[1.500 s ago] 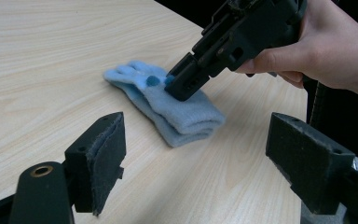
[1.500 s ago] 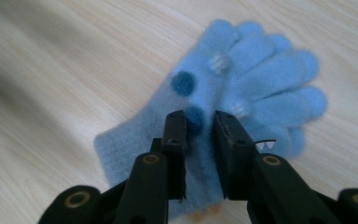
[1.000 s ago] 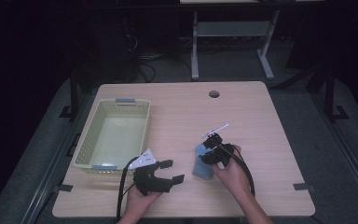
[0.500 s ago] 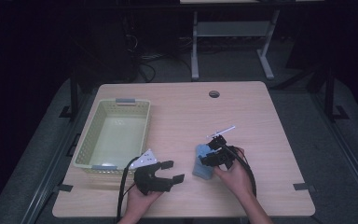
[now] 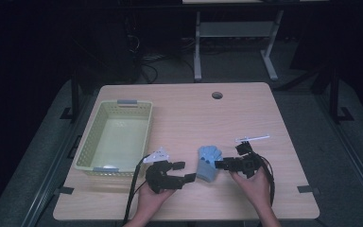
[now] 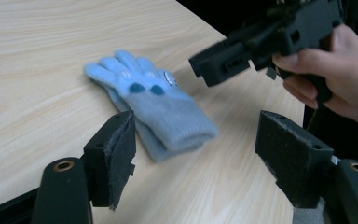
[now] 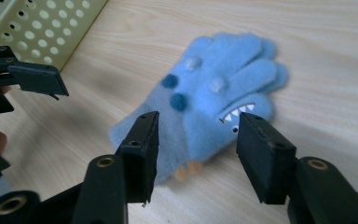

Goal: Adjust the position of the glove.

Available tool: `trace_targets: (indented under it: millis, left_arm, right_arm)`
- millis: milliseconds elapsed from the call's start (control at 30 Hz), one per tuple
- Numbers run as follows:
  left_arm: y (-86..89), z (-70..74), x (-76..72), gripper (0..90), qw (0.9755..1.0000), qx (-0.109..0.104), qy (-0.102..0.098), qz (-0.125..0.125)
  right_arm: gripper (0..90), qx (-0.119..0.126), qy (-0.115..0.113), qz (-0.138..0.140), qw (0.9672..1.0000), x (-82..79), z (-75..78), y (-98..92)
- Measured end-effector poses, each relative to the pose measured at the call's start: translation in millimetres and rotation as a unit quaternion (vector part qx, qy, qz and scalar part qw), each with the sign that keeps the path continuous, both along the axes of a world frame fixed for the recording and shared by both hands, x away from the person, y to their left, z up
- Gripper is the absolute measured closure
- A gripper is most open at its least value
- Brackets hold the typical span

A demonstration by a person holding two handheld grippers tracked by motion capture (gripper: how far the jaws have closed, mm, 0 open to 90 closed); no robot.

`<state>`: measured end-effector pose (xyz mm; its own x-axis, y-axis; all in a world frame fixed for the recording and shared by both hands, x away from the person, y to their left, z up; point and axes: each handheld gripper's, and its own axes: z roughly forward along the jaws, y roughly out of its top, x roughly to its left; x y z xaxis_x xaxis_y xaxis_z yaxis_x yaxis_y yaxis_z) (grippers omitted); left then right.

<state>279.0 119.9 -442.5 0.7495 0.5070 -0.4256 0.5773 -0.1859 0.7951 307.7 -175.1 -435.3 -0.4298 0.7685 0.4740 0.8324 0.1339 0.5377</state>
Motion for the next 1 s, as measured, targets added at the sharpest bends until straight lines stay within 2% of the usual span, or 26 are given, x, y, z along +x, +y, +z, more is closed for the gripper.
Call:
trace_targets:
  millis: [67,167,233,267,300,333,367,400,467,533,667,733,1000]
  left_arm:
    - [-4.6,0.6,4.3,28.8,0.9998,0.004,0.013,0.012]
    - [-12.0,-0.5,10.8,28.7,0.9989,0.022,0.030,0.028]
    - [-15.9,-2.5,16.5,28.7,0.9979,0.022,0.049,0.037]
    - [-17.1,-3.0,18.4,28.7,0.9975,0.024,0.054,0.039]
    - [-19.0,-3.8,21.1,28.7,0.9968,0.028,0.063,0.041]
    - [-22.1,-5.9,26.5,28.7,0.9953,0.033,0.081,0.040]
    - [-23.0,-7.1,29.1,29.1,0.9945,0.036,0.090,0.039]
    - [-23.0,-7.1,29.1,30.0,0.9945,0.036,0.090,0.039]
    - [-24.2,-9.2,33.3,30.6,0.9927,0.037,0.107,0.041]
    - [-25.9,-11.8,37.9,32.4,0.9914,0.027,0.122,0.038]
    - [-29.5,-13.5,40.4,34.2,0.9908,0.026,0.128,0.038]
    - [-31.7,-16.5,43.5,37.7,0.9893,0.026,0.139,0.036]
    - [-35.0,-21.5,46.0,46.4,0.9867,0.029,0.156,0.034]
  right_arm:
    - [46.3,0.013,0.003,-0.008,0.9999,-1.2,-1.9,-4.8]
    - [46.0,0.027,0.007,-0.023,0.9993,-6.1,-10.2,-11.7]
    - [45.9,0.034,0.008,-0.025,0.9991,-6.2,-12.6,-13.1]
    - [45.8,0.046,0.012,-0.033,0.9983,-5.9,-15.3,-14.1]
    - [45.8,0.046,0.012,-0.033,0.9983,-5.9,-15.3,-14.1]
    - [45.6,0.053,0.014,-0.035,0.9979,-5.4,-17.2,-14.3]
    - [45.7,0.058,0.016,-0.037,0.9975,-5.6,-17.8,-14.3]
    - [45.7,0.058,0.016,-0.037,0.9975,-5.6,-17.8,-14.3]
    - [45.7,0.066,0.022,-0.040,0.9968,-6.2,-19.3,-14.5]
    - [48.0,0.079,0.027,-0.044,0.9955,-5.3,-22.4,-14.5]
    - [50.1,0.087,0.029,-0.048,0.9947,-4.3,-24.3,-14.3]
    - [52.2,0.086,0.036,-0.051,0.9943,-3.8,-27.1,-13.7]
    - [54.9,0.084,0.053,-0.048,0.9939,-3.6,-33.8,-9.7]
